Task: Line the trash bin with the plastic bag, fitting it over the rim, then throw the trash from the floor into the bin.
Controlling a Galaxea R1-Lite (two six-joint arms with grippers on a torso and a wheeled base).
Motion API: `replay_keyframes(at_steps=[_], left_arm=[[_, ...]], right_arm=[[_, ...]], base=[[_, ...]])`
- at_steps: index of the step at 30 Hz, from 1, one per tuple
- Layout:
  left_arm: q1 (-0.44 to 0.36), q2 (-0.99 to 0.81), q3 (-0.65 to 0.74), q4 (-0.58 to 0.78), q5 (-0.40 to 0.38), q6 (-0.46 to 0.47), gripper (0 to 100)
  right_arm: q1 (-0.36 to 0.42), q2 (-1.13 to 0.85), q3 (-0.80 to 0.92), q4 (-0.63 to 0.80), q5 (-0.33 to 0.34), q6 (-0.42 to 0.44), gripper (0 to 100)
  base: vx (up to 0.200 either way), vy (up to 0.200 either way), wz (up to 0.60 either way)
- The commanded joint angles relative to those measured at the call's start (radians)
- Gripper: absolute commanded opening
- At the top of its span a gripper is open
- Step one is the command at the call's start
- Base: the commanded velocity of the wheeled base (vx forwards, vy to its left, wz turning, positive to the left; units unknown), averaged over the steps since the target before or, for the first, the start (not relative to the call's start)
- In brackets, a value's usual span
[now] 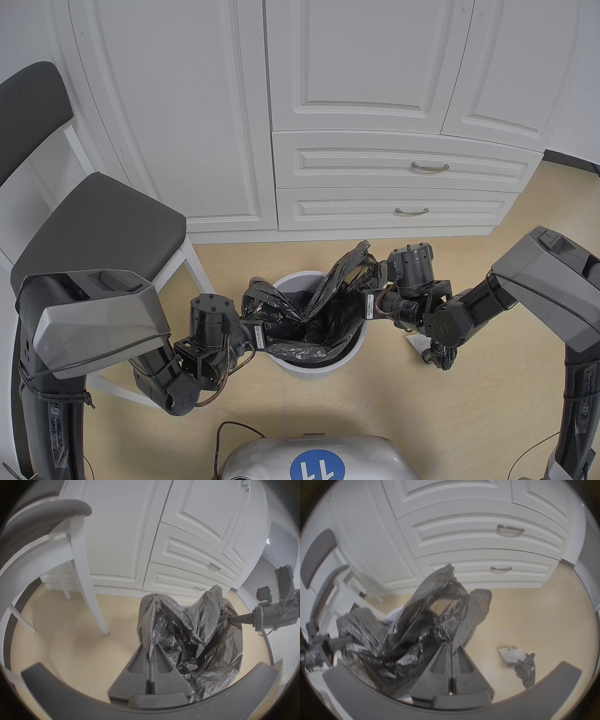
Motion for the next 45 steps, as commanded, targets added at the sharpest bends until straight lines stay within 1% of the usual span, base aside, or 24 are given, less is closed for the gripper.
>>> replay_keyframes(at_steps=[1,2,3,4,5,6,8,11,13,16,18,20,28,31,32,35,40,43,45], left_arm=[[0.006,-0.01,0.054,0.006,-0.04,0.033,0],[0.009,-0.015,0.063,0.006,-0.047,0.042,0],[0.014,-0.033,0.095,0.006,-0.069,0.071,0],[0.014,-0.033,0.095,0.006,-0.069,0.071,0],[0.014,-0.056,0.133,0.009,-0.093,0.104,0],[0.014,-0.067,0.147,0.01,-0.104,0.113,0],[0.014,-0.082,0.167,0.012,-0.116,0.128,0],[0.014,-0.104,0.176,0.035,-0.118,0.144,0],[0.014,-0.117,0.179,0.055,-0.119,0.145,0],[0.012,-0.131,0.182,0.093,-0.121,0.147,0],[0.012,-0.13,0.182,0.094,-0.121,0.147,0],[0.011,-0.127,0.182,0.102,-0.121,0.148,0],[0.008,-0.133,0.184,0.102,-0.121,0.148,0],[0.008,-0.14,0.187,0.102,-0.121,0.15,0],[0.006,-0.153,0.199,0.102,-0.121,0.151,0],[-0.003,-0.154,0.207,0.102,-0.122,0.159,0],[-0.003,-0.104,0.198,0.093,-0.122,0.173,0],[-0.003,-0.033,0.167,0.067,-0.113,0.17,0],[-0.005,0.016,0.149,0.018,-0.11,0.167,0]], right_arm=[[-0.003,-0.02,0.078,0.014,0.005,-0.077,0],[-0.002,-0.023,0.089,0.015,0.006,-0.089,0],[0.0,-0.037,0.128,0.017,0.006,-0.129,0],[0.0,-0.037,0.128,0.017,0.006,-0.129,0],[0.006,-0.054,0.178,0.018,0.011,-0.183,0],[0.009,-0.06,0.193,0.017,0.015,-0.206,0],[0.021,-0.073,0.217,0.018,0.017,-0.229,0],[0.047,-0.105,0.256,0.032,0.019,-0.24,0],[0.049,-0.125,0.267,0.054,0.019,-0.252,0],[0.049,-0.166,0.29,0.118,0.019,-0.293,0],[0.049,-0.169,0.293,0.124,0.02,-0.298,0],[0.047,-0.183,0.31,0.149,0.023,-0.332,0],[0.04,-0.215,0.331,0.166,0.038,-0.35,0],[0.038,-0.231,0.336,0.186,0.04,-0.368,0],[0.037,-0.243,0.343,0.199,0.04,-0.387,0],[0.035,-0.241,0.354,0.199,0.04,-0.402,0],[0.035,-0.178,0.342,0.184,0.038,-0.407,0],[0.035,-0.126,0.311,0.182,0.038,-0.399,0],[0.035,-0.077,0.276,0.175,0.034,-0.381,0]], base=[[0.0,0.0,0.0],[0.0,0.0,0.0],[0.0,0.0,0.0],[0.0,0.0,0.0],[0.0,0.0,0.0],[0.0,0.0,0.0],[0.0,0.0,0.0],[0.0,0.0,0.0],[0.0,0.0,0.0],[0.0,0.0,0.0],[0.0,0.0,0.0],[0.0,0.0,0.0],[0.0,0.0,0.0],[0.0,0.0,0.0],[0.0,0.0,0.0],[0.0,0.0,0.0],[0.0,0.0,0.0],[0.0,0.0,0.0],[0.0,0.0,0.0]])
